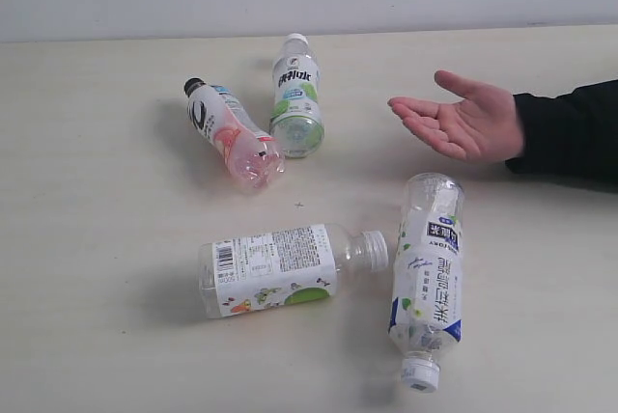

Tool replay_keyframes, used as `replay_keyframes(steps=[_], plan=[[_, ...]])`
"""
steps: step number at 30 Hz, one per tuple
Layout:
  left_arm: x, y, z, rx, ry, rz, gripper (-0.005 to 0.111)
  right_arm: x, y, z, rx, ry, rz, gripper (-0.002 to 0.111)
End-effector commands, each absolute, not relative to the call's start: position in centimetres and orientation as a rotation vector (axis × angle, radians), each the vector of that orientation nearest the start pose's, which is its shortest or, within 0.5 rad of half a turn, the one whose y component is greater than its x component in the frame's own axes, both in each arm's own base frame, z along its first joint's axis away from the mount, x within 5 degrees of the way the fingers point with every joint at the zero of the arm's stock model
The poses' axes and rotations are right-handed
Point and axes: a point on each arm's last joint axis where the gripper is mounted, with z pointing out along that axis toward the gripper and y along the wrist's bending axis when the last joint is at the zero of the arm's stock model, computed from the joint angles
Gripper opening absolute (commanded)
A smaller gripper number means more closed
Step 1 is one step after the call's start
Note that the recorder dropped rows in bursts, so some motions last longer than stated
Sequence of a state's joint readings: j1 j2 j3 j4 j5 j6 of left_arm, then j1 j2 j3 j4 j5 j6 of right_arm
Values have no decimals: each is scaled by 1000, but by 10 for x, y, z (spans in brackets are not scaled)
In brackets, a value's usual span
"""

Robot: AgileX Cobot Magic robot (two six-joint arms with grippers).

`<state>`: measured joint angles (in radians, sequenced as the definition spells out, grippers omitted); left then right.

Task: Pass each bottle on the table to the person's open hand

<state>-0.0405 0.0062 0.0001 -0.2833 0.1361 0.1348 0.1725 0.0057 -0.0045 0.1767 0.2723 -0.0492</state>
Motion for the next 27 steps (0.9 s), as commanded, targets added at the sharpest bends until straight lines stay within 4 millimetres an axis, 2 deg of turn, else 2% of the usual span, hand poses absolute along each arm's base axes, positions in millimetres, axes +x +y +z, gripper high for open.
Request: replay_keyframes(steps=[1,3,5,9,11,13,17,20,22,25,26,27], plan=[[56,-4,210,-123,1523,-215,0,53,13,189,-70,1752,257,0],[56,-1,216,-320,1433,-403,0,53,13,189,-70,1752,257,0],[55,2,222,-382,1348,-448,0,53,13,189,-70,1752,257,0],[43,15,250,-441,970,-454,0,53,13,189,-70,1752,257,0],[36,19,261,-481,821,-522,0,53,13,189,-70,1752,257,0],[30,20,288,-473,736,-559,0,53,13,189,-70,1752,257,0],[39,9,345,-308,784,-469,0,53,13,189,-70,1752,257,0],[74,2,387,-235,918,-408,0,53,13,189,-70,1752,257,0],[117,-3,407,-212,1114,-365,0,53,13,189,-70,1752,257,0],[191,-10,407,-185,1545,-271,0,53,13,189,-70,1752,257,0],[230,-17,386,-200,1842,-246,0,53,13,189,-70,1752,257,0],[249,-22,375,-182,1966,-225,0,53,13,189,-70,1752,257,0]])
